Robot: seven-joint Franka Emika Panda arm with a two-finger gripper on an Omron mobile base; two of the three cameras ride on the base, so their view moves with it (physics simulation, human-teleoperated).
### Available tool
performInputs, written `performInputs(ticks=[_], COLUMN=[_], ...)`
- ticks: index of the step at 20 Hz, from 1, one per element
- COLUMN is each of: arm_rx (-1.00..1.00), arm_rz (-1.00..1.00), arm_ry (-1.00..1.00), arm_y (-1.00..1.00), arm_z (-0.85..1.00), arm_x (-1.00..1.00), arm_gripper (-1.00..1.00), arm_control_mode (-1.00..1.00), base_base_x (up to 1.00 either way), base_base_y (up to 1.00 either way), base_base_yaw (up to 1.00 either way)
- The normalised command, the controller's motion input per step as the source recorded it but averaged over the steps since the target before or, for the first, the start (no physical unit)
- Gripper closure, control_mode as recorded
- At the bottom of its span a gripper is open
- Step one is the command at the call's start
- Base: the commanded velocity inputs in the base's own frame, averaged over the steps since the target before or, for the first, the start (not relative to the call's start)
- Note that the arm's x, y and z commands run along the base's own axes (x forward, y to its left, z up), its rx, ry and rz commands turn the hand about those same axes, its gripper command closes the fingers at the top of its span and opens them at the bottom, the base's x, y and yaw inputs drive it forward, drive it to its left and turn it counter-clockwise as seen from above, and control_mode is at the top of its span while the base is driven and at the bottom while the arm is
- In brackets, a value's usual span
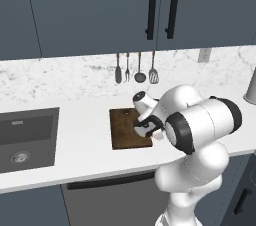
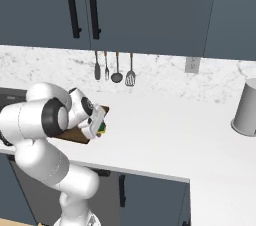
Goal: Pick up the sponge from the counter and clean the cutting board by briefly scrubbing or pressing down on the cutting board. Once finished, release the sponge.
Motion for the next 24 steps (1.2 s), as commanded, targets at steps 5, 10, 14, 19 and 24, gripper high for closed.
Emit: performInputs(ticks=[5, 10, 14, 19, 24], arm_rx=[0.04, 0.14, 0.19, 0.08, 0.06], arm_rz=[-0.04, 0.0, 0.0, 0.0, 0.0], arm_ry=[0.0, 0.0, 0.0, 0.0, 0.0], arm_y=[-0.61, -0.81, -0.54, -0.07, 0.0], arm_z=[0.11, 0.01, -0.01, -0.02, 0.0], arm_x=[0.04, 0.06, 0.0, 0.0, 0.01], arm_gripper=[1.0, 1.0, 1.0, 1.0, -1.0], arm_control_mode=[-1.0, -1.0, -1.0, -1.0, -1.0], base_base_x=[0.0, 0.0, 0.0, 0.0, 0.0], base_base_y=[0.0, 0.0, 0.0, 0.0, 0.0], base_base_yaw=[0.0, 0.0, 0.0, 0.0, 0.0])
